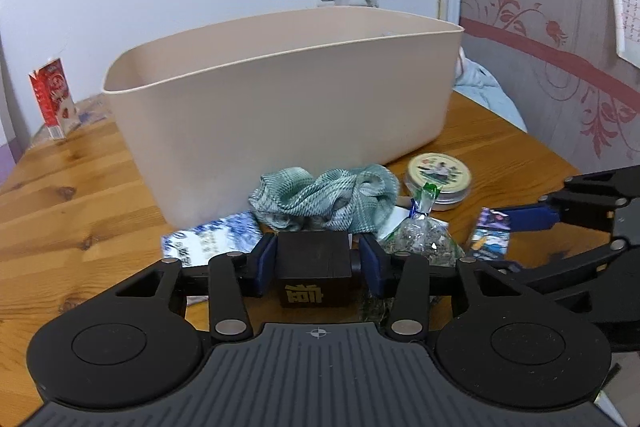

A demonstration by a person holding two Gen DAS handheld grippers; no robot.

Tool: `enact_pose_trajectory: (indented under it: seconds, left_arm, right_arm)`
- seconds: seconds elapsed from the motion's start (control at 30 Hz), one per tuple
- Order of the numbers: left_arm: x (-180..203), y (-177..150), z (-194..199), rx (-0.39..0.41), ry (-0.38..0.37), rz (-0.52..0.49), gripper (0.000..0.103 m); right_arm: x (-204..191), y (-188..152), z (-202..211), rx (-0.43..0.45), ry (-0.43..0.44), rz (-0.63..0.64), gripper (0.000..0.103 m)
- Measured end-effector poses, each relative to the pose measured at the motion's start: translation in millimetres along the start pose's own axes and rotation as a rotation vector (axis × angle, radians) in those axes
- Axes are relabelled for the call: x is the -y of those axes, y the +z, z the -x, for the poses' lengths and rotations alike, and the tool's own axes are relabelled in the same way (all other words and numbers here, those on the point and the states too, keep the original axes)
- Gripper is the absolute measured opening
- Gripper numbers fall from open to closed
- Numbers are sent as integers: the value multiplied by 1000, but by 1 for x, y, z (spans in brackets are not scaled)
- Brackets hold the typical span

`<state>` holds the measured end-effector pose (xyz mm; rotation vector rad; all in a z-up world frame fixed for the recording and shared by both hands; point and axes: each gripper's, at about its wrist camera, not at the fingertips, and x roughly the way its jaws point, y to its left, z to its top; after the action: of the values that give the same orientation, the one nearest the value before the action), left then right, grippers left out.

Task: Organize objects
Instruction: 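Grasp the black cube box with left gripper while right grasps the purple card box, then lift both boxes over the basket and open both grippers to drop them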

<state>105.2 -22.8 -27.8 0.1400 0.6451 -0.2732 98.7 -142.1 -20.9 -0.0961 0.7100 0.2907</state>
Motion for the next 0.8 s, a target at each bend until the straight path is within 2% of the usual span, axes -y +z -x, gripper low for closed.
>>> enact_pose_trajectory:
  seconds: [0.37, 0.8]
  left_arm:
    - [-2, -3, 12, -24, 39, 56, 45]
    - [-7, 20, 54, 52, 100, 50, 45]
  right_arm:
    - [11, -2, 13, 32, 2, -22, 51]
    - [16, 17, 45, 135, 1, -22, 51]
